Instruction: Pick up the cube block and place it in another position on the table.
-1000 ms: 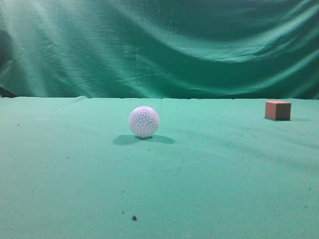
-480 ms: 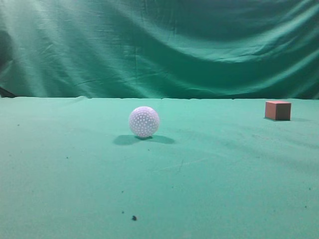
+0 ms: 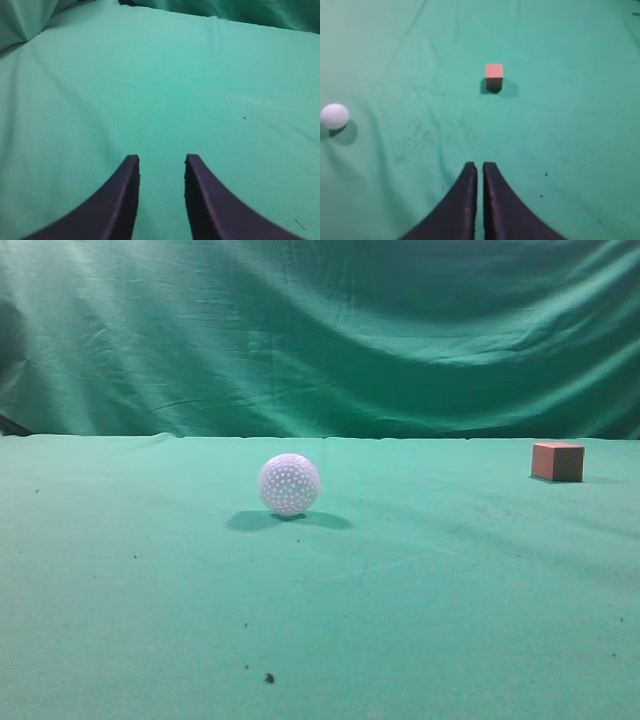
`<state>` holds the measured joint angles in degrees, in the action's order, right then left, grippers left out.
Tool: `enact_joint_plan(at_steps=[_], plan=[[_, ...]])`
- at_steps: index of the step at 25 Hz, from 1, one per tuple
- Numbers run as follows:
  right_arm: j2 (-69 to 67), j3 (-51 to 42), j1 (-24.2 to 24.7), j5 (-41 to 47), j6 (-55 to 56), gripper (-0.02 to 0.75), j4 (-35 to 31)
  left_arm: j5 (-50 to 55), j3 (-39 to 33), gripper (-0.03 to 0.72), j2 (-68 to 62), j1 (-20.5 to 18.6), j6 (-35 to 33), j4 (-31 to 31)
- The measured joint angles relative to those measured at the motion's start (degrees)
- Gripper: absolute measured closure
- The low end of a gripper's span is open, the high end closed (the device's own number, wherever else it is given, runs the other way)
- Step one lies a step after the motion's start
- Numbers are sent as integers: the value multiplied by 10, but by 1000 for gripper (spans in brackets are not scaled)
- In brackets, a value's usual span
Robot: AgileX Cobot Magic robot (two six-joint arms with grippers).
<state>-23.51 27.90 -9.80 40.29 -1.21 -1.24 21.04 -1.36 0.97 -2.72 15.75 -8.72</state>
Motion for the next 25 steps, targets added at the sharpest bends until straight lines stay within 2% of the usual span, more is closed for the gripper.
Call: enact_joint_plan(at_steps=[5, 9, 12, 25], plan=[[105, -138, 61, -118, -3, 738, -14, 0, 0, 426, 0, 0, 0, 0], [199, -225, 87, -139, -2, 738, -24, 0, 0, 426, 0, 0, 0, 0], [238, -273, 89, -145, -2, 738, -35, 0, 0, 426, 0, 0, 0, 0], [241, -293, 89, -167, 0, 738, -53, 0, 0, 426, 0, 0, 0, 0]])
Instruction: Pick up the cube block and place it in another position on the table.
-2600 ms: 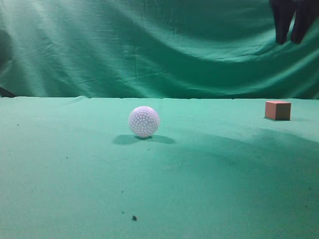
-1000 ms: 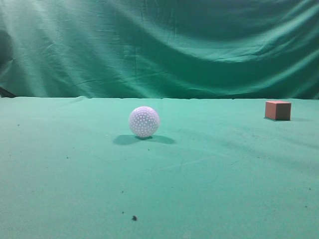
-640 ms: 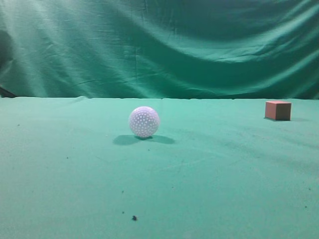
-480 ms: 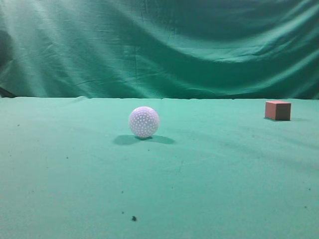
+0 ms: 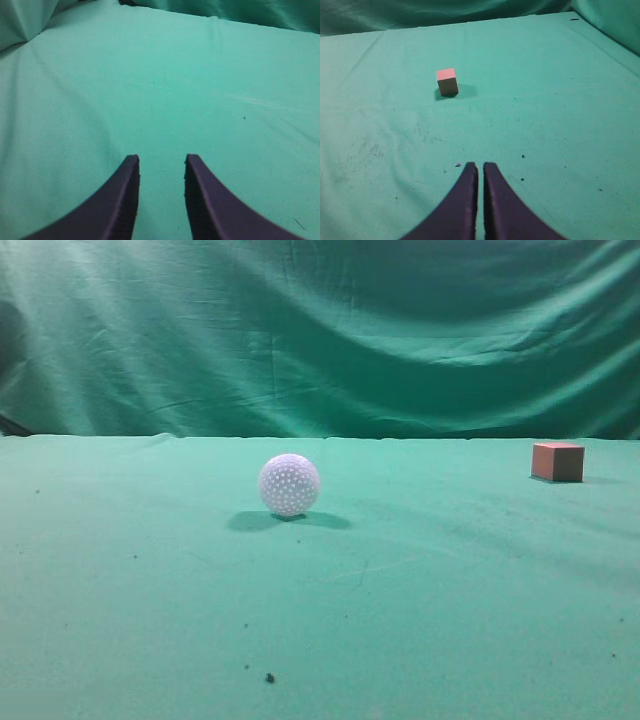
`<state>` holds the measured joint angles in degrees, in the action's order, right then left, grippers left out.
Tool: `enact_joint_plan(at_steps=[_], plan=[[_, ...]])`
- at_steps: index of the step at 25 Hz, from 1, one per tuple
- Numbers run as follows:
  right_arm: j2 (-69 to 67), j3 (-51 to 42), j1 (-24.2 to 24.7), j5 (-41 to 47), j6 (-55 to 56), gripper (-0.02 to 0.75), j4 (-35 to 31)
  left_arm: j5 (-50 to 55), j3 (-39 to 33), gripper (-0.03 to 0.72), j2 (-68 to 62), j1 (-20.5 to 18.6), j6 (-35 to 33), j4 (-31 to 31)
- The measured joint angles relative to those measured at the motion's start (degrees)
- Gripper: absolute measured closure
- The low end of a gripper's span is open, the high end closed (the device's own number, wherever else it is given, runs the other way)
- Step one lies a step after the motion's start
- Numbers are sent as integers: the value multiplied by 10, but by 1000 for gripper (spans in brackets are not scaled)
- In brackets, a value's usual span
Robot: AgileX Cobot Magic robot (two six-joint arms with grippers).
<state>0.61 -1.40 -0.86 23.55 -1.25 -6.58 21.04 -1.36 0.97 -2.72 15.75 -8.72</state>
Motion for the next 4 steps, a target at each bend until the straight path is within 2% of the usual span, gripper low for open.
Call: enact_joint_plan(at_steps=[4], plan=[[0, 0, 0, -1, 0, 738, 0, 0, 0, 426, 0, 0, 0, 0]])
